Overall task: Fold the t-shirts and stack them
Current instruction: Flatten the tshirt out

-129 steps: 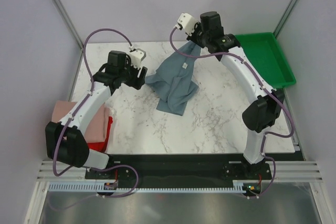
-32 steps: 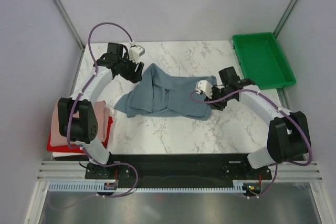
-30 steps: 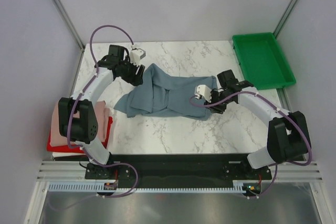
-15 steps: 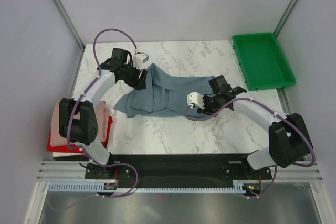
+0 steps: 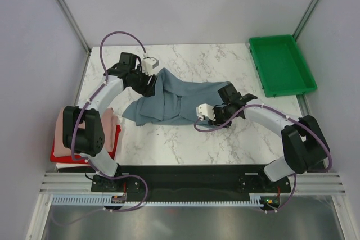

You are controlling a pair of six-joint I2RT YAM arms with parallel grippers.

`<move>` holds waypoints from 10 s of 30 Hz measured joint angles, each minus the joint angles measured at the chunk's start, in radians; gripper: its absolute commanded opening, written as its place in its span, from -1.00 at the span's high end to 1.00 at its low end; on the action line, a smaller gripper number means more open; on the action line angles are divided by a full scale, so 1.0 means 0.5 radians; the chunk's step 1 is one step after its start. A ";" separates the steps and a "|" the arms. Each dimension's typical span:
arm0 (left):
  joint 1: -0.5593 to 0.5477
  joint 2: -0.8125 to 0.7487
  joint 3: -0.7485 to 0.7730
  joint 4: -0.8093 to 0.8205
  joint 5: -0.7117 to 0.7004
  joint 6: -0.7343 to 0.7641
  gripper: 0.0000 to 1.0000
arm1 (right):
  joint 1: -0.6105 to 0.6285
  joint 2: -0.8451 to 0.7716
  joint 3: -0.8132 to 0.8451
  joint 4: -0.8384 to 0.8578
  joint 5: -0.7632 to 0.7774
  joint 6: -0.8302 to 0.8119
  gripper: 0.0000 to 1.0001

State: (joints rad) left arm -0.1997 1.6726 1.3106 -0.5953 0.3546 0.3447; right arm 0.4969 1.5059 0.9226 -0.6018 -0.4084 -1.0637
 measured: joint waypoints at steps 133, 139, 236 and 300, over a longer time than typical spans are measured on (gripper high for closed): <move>-0.880 0.487 0.000 -0.333 -0.922 0.056 0.34 | -0.125 0.178 0.737 0.249 0.543 0.678 1.00; -0.862 0.491 0.021 -0.332 -0.931 0.055 0.23 | -0.125 0.161 0.718 0.249 0.543 0.685 1.00; -0.154 -0.474 0.825 -0.534 -0.759 0.384 0.95 | -0.774 0.193 2.037 0.053 0.581 1.302 1.00; -0.127 -0.500 0.127 0.188 -0.585 1.067 0.95 | -0.757 -0.087 1.262 0.582 0.779 0.755 1.00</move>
State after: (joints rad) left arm -0.2630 1.4223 1.3739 -0.5011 0.0620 0.8783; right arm 0.1184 1.4624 1.5536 -0.3107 -0.0189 -0.6865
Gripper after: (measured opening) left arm 0.030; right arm 0.007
